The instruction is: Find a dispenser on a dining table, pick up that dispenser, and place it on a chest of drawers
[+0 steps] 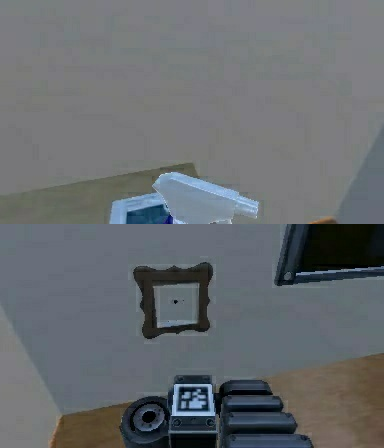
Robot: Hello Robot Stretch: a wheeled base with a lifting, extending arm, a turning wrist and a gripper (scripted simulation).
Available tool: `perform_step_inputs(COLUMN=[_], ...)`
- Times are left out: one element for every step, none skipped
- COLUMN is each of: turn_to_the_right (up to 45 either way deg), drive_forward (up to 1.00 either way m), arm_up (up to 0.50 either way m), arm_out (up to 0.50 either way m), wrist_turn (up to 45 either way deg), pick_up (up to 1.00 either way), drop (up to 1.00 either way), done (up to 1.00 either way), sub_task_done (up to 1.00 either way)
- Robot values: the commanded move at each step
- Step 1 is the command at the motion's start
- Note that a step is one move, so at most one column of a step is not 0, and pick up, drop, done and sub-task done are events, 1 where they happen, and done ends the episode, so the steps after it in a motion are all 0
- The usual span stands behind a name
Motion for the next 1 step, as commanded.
perform_step_inputs(turn_to_the_right=[-42.0], drive_forward=[0.00], arm_up=[0.00], arm_out=[0.00], wrist_turn=[0.0], pick_up=[0.00], drop=[0.00], done=[0.00], sub_task_done=[0.00])
